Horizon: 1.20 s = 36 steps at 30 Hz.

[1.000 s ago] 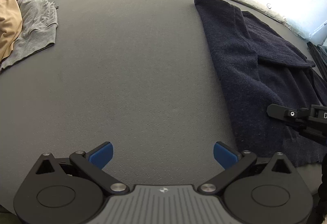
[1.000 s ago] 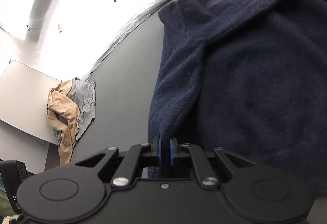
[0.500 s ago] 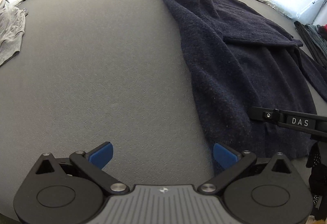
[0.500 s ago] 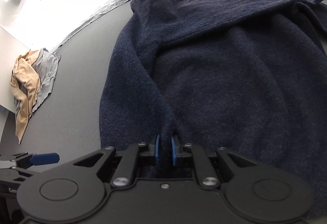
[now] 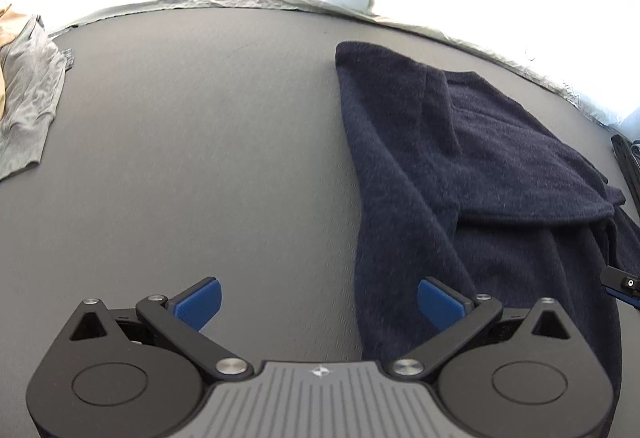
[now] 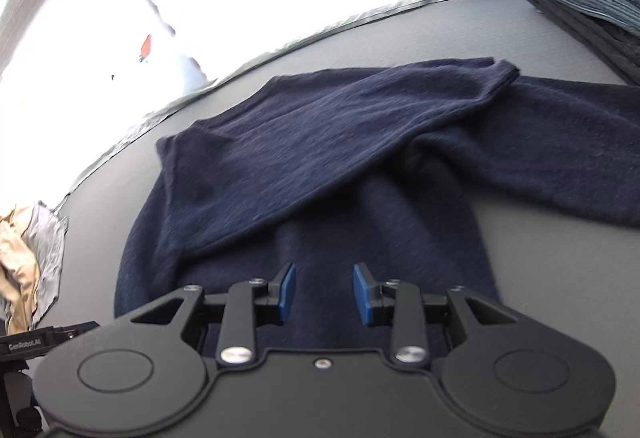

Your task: Fold clothes

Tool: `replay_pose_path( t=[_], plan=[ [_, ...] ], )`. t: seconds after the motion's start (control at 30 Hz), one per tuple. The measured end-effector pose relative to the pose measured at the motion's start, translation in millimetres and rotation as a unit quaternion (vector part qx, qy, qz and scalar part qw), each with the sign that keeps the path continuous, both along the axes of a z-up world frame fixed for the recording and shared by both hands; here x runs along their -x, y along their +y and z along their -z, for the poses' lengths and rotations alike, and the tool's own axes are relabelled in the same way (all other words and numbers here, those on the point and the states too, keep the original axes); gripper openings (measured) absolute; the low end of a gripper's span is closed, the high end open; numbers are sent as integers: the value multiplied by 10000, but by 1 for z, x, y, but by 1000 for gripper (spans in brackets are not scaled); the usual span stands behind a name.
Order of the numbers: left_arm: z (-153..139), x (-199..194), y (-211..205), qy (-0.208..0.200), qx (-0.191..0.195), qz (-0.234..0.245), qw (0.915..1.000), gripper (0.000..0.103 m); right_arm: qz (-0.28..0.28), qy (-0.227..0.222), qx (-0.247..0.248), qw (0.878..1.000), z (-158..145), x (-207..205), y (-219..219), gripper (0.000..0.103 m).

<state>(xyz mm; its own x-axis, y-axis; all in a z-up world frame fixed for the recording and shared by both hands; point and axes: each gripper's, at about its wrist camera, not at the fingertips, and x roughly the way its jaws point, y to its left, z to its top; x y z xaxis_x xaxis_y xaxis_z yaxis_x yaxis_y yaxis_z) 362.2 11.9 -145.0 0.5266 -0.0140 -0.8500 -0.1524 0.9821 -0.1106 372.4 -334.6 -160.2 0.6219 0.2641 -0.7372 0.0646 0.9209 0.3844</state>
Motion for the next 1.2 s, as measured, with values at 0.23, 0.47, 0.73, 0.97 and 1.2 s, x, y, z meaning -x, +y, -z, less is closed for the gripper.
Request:
replay_pose_path(
  t=[0.23, 0.47, 0.73, 0.97, 1.2],
  plan=[
    [-6, -100, -5, -289, -117, 79, 9995, 103, 862, -102, 30, 9962, 3, -64, -61, 40],
    [9, -200, -7, -260, -253, 228, 9991, 101, 1291, 61, 358, 9910, 19, -136, -100, 46],
    [41, -240, 2, 50, 190, -37, 9998, 32, 1516, 266, 665, 9858, 40, -167, -124, 49],
    [39, -232, -1, -303, 90, -210, 9993, 9, 1206, -428, 832, 9883, 18, -169, -123, 8],
    [33, -239, -7, -536, 210, -286, 9979, 18, 1243, -1370, 1752, 9670, -28, -167, -121, 7]
  ],
)
